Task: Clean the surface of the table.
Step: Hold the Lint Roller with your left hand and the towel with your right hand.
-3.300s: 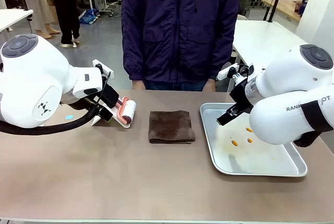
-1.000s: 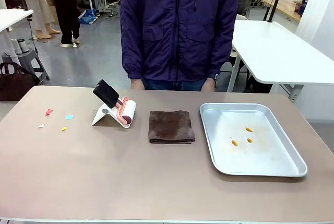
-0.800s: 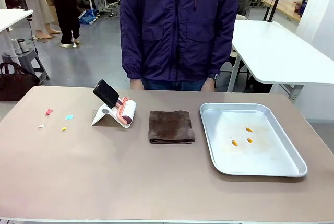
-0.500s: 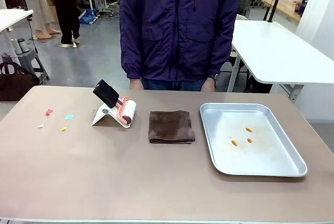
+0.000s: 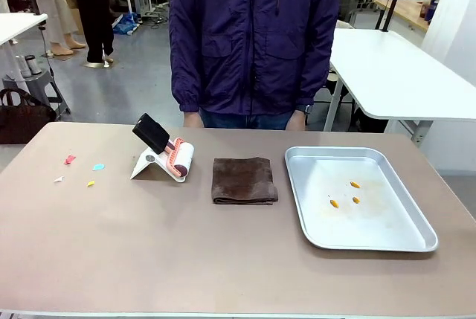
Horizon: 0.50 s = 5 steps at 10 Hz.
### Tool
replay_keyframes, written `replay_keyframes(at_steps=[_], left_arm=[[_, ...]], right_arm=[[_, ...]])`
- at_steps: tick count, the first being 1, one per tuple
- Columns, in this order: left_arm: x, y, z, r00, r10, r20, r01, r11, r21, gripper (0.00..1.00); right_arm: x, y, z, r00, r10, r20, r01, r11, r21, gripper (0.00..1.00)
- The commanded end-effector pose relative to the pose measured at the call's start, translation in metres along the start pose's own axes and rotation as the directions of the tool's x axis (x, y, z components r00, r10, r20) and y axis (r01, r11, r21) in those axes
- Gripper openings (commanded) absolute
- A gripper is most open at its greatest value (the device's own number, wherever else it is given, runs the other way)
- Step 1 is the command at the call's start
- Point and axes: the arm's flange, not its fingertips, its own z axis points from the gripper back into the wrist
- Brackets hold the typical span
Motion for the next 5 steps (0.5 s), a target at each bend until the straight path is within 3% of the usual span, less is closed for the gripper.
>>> replay_keyframes(at_steps=[1,3,5], left_arm=[[0.035,-0.028,-0.029,0.996,-0.072,-0.059,0.071,0.997,-0.021,1.0],[0.067,-0.067,-0.068,0.984,-0.1,-0.147,0.103,0.995,0.011,1.0],[0.083,-0.101,-0.11,0.957,-0.088,-0.278,0.101,0.994,0.035,1.0]], right_arm=[[-0.056,0.077,-0.046,0.983,0.17,-0.062,-0.173,0.983,-0.052,1.0],[-0.057,0.135,-0.078,0.934,0.334,-0.126,-0.345,0.936,-0.072,1.0],[-0.057,0.191,-0.128,0.857,0.451,-0.25,-0.479,0.876,-0.061,1.0]])
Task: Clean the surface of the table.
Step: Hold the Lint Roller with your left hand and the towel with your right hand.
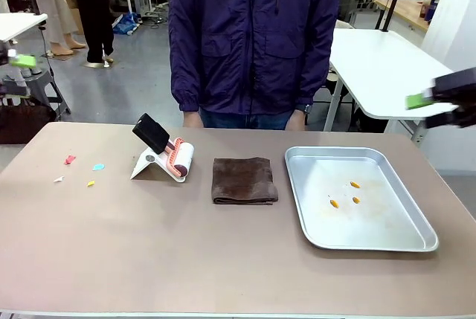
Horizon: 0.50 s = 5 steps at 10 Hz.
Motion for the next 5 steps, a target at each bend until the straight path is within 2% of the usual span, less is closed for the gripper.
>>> replay_keyframes(at_steps=[1,2,3,5], left_arm=[[0.017,-0.014,-0.026,0.994,0.03,-0.103,-0.022,0.996,0.086,1.0],[0.02,-0.027,-0.053,0.986,0.031,-0.165,-0.015,0.995,0.094,1.0],[0.02,-0.034,-0.073,0.977,0.021,-0.213,0.003,0.993,0.115,1.0],[0.024,-0.029,-0.094,0.95,0.029,-0.312,0.029,0.984,0.178,1.0]], right_arm=[[0.017,0.027,-0.047,0.996,0.029,-0.087,-0.03,0.999,-0.013,1.0],[0.029,0.054,-0.08,0.992,-0.047,-0.116,0.043,0.998,-0.041,1.0],[0.038,0.075,-0.109,0.987,-0.085,-0.133,0.084,0.996,-0.015,1.0],[0.045,0.102,-0.169,0.966,-0.142,-0.218,0.136,0.99,-0.042,1.0]])
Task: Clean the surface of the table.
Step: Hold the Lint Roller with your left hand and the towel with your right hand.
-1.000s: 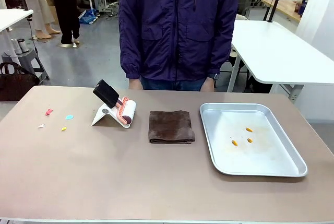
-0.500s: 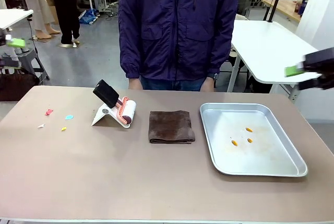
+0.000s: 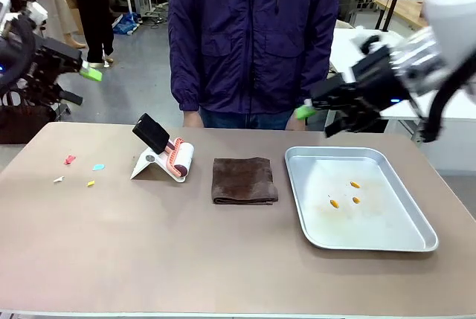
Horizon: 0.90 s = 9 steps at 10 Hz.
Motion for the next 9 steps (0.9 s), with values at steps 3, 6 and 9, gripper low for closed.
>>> replay_keyframes(at_steps=[3,6,9], left_arm=[[0.011,0.005,-0.026,0.99,-0.019,-0.141,0.028,0.998,0.059,1.0],[0.008,0.004,-0.051,0.981,-0.054,-0.185,0.052,0.999,-0.012,1.0],[0.012,0.008,-0.081,0.967,-0.067,-0.245,0.062,0.998,-0.029,1.0]], right_arm=[[0.03,0.035,-0.099,0.99,-0.097,-0.105,0.079,0.984,-0.162,1.0],[0.024,0.025,-0.163,0.989,-0.073,-0.132,0.031,0.954,-0.3,1.0],[0.031,0.011,-0.172,0.993,-0.105,-0.057,0.075,0.919,-0.387,1.0]])
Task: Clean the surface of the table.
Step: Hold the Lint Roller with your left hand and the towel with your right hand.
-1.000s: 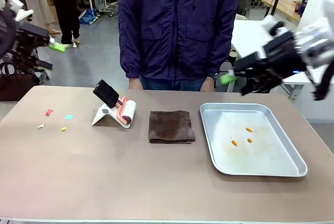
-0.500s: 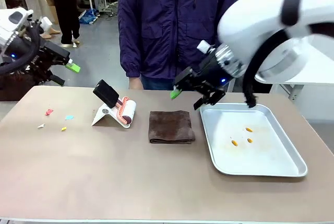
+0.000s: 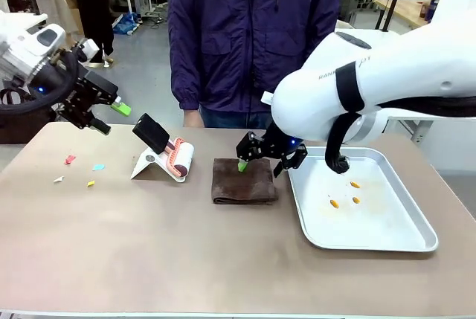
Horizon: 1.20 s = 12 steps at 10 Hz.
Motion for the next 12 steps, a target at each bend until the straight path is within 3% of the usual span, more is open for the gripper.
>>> replay_keyframes(at_steps=[1,2,6,12], left_arm=[[0.013,0.001,-0.008,0.999,-0.023,-0.026,0.023,1.0,-0.005,1.0],[0.0,0.0,0.0,1.0,0.0,0.0,0.0,1.0,0.0,1.0],[0.0,0.0,0.0,1.0,0.0,0.0,0.0,1.0,0.0,1.0],[0.053,0.008,-0.018,0.995,0.046,-0.087,-0.04,0.997,0.06,1.0]], right_arm=[[0.012,0.005,0.009,0.999,-0.036,0.035,0.038,0.998,-0.054,1.0],[0.0,0.0,0.0,1.0,0.0,0.0,0.0,1.0,0.0,1.0],[0.0,0.0,0.0,1.0,0.0,0.0,0.0,1.0,0.0,1.0],[0.036,0.005,-0.013,1.0,0.005,-0.021,-0.008,0.99,-0.139,1.0]])
